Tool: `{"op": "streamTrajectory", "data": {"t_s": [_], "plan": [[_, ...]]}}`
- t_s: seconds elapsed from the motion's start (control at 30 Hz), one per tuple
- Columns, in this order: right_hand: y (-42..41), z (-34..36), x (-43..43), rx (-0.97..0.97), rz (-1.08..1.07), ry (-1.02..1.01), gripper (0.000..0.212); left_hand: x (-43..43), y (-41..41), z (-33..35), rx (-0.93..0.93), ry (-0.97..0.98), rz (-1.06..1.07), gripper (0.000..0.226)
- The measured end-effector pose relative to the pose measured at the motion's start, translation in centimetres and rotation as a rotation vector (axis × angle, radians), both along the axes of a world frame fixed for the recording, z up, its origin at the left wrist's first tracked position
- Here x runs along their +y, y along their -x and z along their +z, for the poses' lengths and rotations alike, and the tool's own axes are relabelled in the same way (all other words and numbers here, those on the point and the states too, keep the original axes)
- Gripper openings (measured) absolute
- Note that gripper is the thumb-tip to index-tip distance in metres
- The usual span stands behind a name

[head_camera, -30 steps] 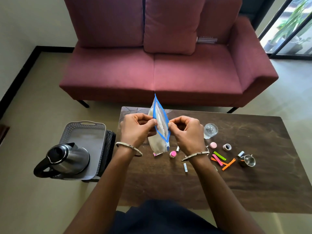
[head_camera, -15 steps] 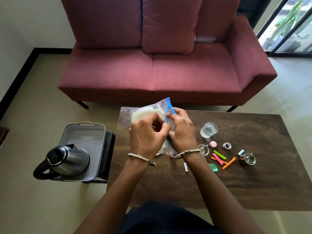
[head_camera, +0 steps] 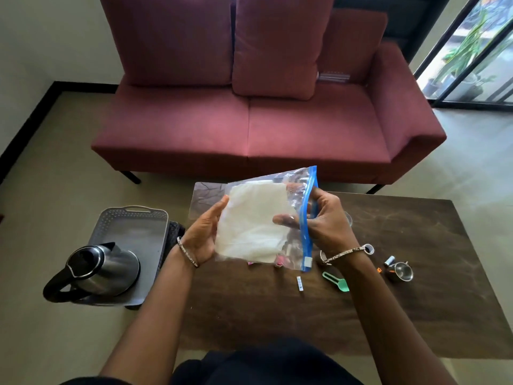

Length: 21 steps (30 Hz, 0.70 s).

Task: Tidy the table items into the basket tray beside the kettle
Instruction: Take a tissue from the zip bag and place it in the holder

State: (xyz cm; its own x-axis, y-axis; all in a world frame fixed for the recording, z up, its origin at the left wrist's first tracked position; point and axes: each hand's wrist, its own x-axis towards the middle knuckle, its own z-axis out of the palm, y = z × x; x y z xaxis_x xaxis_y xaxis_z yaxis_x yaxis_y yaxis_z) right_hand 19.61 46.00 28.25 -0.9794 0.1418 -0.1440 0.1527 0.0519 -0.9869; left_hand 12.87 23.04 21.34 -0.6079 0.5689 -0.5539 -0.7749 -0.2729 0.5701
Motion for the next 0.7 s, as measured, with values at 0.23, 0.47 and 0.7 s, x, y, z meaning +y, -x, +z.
{"op": "streamTrajectory", "data": {"t_s": [0.23,0.47,0.7], "plan": [[0.5,0.2,1.1,0.175,-0.174,-0.252,0.045,0.6,1.0,-0.1,0.195,0.064,0.188,0.037],[1.5,0.4,1.0,0.177,-0.185,-0.310,0.034,0.3,1.2,-0.4,0.216,0.084,0.229,0.045],[1.6,-1.1,0.9,0.098,-0.223,0.020,0.027,0.0,1.4,-0.8,0.185,0.078,0.265,0.037]]}}
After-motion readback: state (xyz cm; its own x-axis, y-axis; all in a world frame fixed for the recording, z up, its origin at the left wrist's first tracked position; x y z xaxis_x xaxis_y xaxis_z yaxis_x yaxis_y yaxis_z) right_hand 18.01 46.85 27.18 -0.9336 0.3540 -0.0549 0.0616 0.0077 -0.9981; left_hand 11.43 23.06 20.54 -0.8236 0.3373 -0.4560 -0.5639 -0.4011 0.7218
